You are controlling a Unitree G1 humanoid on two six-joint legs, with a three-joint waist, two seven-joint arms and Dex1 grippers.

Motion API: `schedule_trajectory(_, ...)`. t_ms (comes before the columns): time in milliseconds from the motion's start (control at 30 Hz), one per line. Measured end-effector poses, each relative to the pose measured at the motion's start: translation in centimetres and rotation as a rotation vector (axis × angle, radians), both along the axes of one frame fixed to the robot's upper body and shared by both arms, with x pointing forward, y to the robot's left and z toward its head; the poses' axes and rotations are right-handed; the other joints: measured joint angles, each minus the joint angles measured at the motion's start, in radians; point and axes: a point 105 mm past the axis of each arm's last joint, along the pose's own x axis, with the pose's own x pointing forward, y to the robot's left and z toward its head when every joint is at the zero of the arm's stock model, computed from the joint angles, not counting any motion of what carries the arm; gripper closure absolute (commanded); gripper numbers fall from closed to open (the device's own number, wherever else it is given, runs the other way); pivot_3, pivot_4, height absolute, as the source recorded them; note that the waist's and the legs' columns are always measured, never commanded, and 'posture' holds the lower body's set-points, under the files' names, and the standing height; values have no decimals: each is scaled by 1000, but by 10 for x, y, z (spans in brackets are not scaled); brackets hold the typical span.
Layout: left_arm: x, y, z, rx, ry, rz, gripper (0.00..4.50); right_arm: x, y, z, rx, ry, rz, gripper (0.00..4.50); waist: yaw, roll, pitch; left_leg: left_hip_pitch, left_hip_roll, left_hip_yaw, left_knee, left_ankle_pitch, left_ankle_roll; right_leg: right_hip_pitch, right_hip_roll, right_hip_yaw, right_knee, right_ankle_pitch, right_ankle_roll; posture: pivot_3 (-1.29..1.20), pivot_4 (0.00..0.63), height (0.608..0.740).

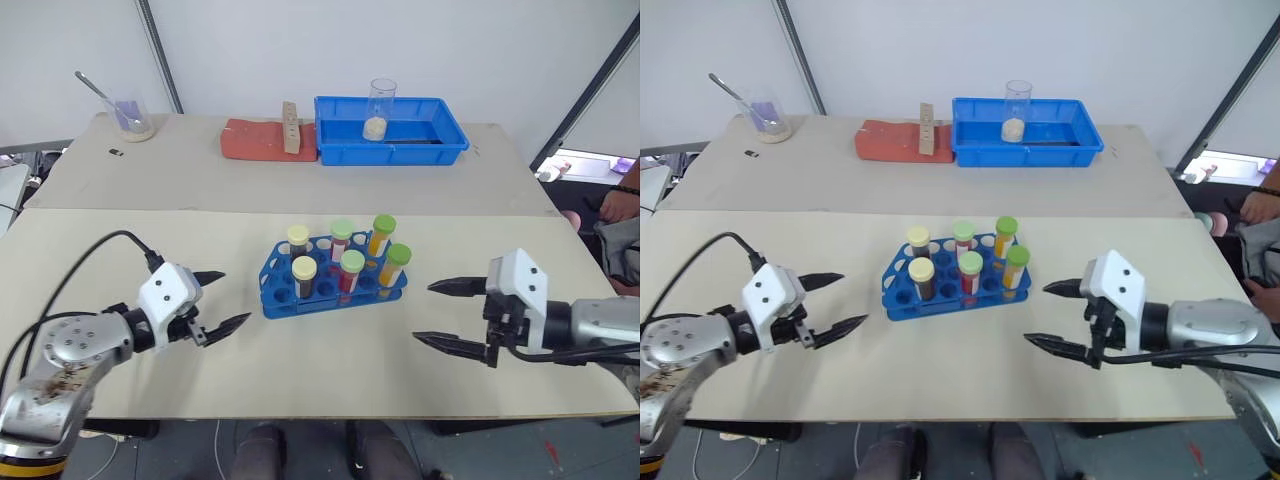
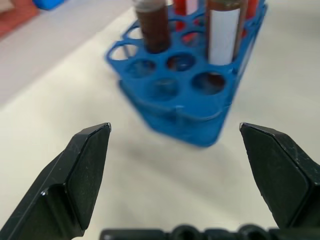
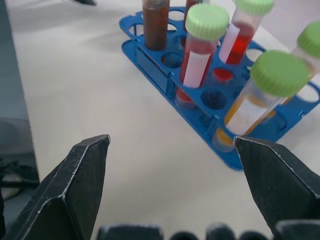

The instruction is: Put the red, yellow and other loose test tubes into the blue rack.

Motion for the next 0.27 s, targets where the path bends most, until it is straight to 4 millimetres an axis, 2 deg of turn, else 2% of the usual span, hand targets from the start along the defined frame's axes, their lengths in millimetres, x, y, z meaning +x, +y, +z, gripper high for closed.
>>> schedule_trajectory(100, 1, 6, 6, 2, -3, 17, 86, 1, -12, 7, -17, 6, 22, 66, 1, 0, 0, 0, 0, 0, -2, 0, 0, 0, 0, 0, -1, 0, 0, 0, 150, 740)
schedule_trajectory(267, -2, 7, 11, -30, 13, 8, 86, 4, -18, 10, -32, 6, 52, 66, -2, 0, 0, 0, 0, 1, -5, 0, 0, -1, 1, 0, -2, 0, -1, 0, 150, 740)
